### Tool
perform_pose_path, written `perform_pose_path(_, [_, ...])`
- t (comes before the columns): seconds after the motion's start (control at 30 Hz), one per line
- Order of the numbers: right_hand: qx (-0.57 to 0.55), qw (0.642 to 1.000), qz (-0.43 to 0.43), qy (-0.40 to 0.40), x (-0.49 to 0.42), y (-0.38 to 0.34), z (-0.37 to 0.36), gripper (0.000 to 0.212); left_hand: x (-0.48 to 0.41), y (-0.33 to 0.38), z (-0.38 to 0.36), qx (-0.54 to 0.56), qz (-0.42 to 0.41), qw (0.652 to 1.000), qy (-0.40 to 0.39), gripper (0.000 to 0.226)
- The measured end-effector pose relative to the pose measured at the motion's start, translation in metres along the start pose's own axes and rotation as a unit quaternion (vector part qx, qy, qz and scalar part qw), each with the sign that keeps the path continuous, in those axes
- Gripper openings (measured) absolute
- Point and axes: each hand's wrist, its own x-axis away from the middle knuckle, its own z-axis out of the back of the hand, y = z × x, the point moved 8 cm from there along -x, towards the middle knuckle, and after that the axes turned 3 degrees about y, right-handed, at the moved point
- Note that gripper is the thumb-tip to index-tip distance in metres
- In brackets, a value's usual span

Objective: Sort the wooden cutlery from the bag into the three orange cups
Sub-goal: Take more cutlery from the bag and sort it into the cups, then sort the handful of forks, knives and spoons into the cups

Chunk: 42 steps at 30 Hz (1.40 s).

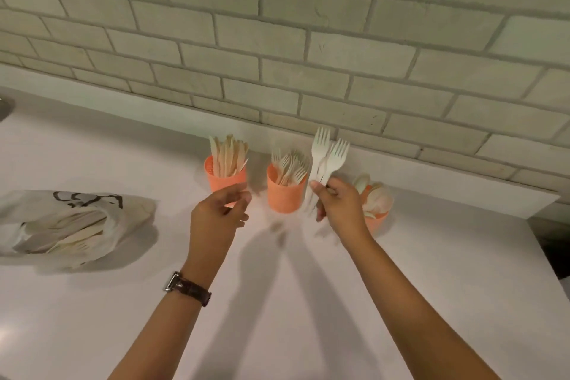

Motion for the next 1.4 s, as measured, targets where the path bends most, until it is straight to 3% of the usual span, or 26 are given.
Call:
perform_pose_path(0.1, [-0.003, 0.999, 0.035, 0.006, -0.022, -0.009, -0.026, 0.016, 0.010, -0.001, 0.022, 0.016, 0.010, 0.999, 0.026, 0.020])
perform_pose_path(0.17, [0.038, 0.996, 0.074, 0.035, -0.035, -0.011, -0.037, 0.025, 0.014, 0.000, 0.037, 0.031, 0.012, 0.999, 0.040, 0.019])
perform_pose_path(0.3, [0.119, 0.984, 0.118, 0.057, -0.050, -0.009, -0.053, 0.023, 0.020, -0.001, 0.064, 0.037, 0.020, 0.996, 0.073, 0.024])
perform_pose_path(0.47, [0.322, 0.944, 0.075, -0.003, -0.055, 0.015, -0.073, 0.029, 0.032, -0.004, 0.091, 0.021, 0.023, 0.994, 0.107, 0.024])
perform_pose_path(0.67, [0.318, 0.948, 0.007, 0.010, -0.056, 0.012, -0.065, 0.032, 0.030, -0.003, 0.116, -0.002, 0.009, 0.995, 0.097, 0.018])
perform_pose_path(0.8, [0.367, 0.925, 0.088, 0.044, -0.025, -0.021, -0.061, 0.021, 0.013, -0.009, 0.151, -0.041, -0.007, 0.995, 0.095, 0.013])
perform_pose_path(0.87, [0.356, 0.924, 0.135, 0.029, -0.004, -0.033, -0.073, 0.020, -0.002, -0.014, 0.178, -0.092, -0.027, 0.990, 0.107, 0.011])
perform_pose_path(0.97, [0.325, 0.935, 0.134, -0.046, 0.036, -0.035, -0.110, 0.019, -0.032, -0.020, 0.226, -0.173, -0.083, 0.976, 0.104, 0.011])
perform_pose_path(1.07, [0.253, 0.959, 0.088, -0.089, 0.075, -0.029, -0.156, 0.012, -0.063, -0.028, 0.275, -0.356, -0.155, 0.915, 0.109, 0.012])
perform_pose_path(1.13, [0.201, 0.972, 0.062, -0.101, 0.092, -0.024, -0.190, 0.015, -0.080, -0.043, 0.305, -0.418, -0.153, 0.889, 0.105, 0.016])
perform_pose_path(1.33, [0.057, 0.992, 0.007, -0.112, 0.128, -0.027, -0.299, 0.026, -0.097, -0.089, 0.341, -0.409, -0.122, 0.904, -0.001, 0.029])
perform_pose_path(1.4, [0.060, 0.988, 0.035, -0.135, 0.134, -0.034, -0.339, 0.025, -0.100, -0.096, 0.344, -0.394, -0.123, 0.911, -0.018, 0.038])
